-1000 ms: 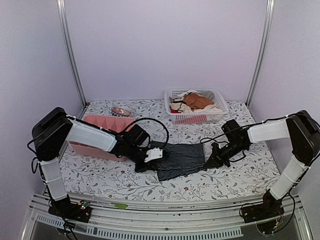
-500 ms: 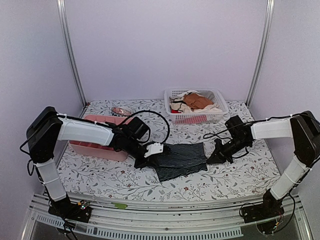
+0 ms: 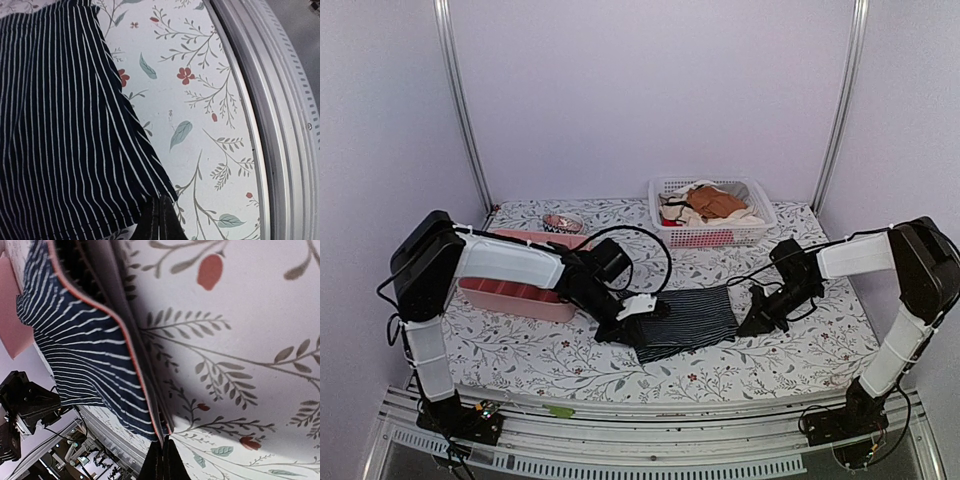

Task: Roll the underwear
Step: Adjust the underwear at the center of the board.

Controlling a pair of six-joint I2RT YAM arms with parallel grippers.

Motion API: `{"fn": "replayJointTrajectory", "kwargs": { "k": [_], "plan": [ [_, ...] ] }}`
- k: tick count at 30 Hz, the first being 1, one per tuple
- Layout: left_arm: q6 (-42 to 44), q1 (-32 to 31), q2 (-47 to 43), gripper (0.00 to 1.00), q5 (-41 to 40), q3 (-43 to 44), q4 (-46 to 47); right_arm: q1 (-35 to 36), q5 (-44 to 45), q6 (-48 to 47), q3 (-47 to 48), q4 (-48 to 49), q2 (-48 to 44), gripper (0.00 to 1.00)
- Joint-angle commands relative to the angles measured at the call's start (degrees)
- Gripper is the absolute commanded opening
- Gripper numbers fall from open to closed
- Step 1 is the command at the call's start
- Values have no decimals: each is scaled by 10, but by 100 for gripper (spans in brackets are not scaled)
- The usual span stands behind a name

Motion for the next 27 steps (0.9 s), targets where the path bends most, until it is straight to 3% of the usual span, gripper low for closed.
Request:
{"fn": "replayJointTrajectory", "kwargs": {
  "k": [1,16,27],
  "plan": [
    [7,-7,49,0,19,6,-18,-3,6,-28,13,1,31,0],
    [-5,-4,44,0,-27,-31,14,3,-46,-17,27,10,5,0],
    [-6,-4,48,0,-27,-28,12,28,-64,11,-19,84,58,0]
  ]
}}
